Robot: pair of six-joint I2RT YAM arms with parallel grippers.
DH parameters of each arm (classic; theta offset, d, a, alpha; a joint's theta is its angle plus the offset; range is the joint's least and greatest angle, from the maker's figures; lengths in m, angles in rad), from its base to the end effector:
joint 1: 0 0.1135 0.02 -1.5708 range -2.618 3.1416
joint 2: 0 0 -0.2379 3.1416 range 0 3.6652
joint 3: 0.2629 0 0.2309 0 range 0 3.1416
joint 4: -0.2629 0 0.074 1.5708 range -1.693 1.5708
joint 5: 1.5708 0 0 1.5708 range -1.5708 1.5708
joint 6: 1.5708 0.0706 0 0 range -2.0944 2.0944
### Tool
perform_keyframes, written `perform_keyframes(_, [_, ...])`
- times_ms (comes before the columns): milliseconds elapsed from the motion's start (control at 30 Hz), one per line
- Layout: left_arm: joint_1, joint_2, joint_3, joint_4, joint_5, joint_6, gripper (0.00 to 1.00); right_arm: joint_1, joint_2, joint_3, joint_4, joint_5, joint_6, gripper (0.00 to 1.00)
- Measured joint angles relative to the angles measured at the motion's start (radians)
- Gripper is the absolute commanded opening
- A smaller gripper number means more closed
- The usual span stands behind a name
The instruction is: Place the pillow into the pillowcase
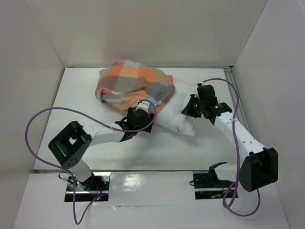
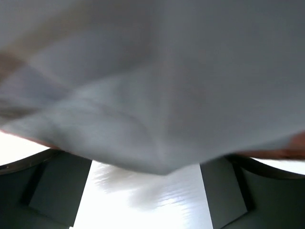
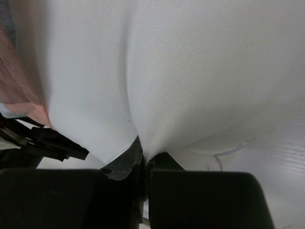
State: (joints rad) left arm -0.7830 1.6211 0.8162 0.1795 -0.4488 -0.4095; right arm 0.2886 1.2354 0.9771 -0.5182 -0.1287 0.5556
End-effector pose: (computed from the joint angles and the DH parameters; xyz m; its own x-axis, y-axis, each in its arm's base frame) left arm 0.2635 -0.2191 0.1514 -0.5344 0.0258 -0.8448 0.1891 0.9778 -0.0898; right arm 0.2614 0.0870 0.2383 -0.7659 0.3183 -0.5586 0.0400 0.8908 0.4527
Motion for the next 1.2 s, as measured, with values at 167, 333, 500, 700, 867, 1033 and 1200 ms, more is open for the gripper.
perform_keyframes(167, [0.000,0.036,0.026,-0.005,0.013,0.013,0.98,-0.003,0.009,0.005,-0.002,-0.004,0.000,0.00])
perform_keyframes(333, [0.013,0.143,0.092,-0.022,-0.027,-0.020,0.61,-0.005,0.011,0.007,-0.002,-0.004,-0.001,0.00])
perform_keyframes(500, [0.037,0.169,0.131,-0.069,-0.087,-0.048,0.00,-0.007,0.011,0.013,0.001,-0.006,-0.003,0.00])
perform_keyframes(700, [-0.014,0.099,0.171,-0.211,-0.134,-0.060,0.00,-0.011,0.013,0.013,0.002,-0.018,-0.003,0.00])
perform_keyframes(867, [-0.169,0.075,0.415,-0.411,-0.047,-0.042,0.00,-0.036,0.071,0.038,0.015,-0.027,-0.001,0.00])
perform_keyframes(1033, [-0.250,0.079,0.688,-0.594,0.167,-0.010,0.00,-0.088,0.177,0.095,0.099,-0.039,0.010,0.00])
perform_keyframes(1200, [-0.112,0.145,1.009,-0.770,0.501,-0.017,0.00,-0.108,0.210,0.165,0.201,-0.146,0.023,0.00])
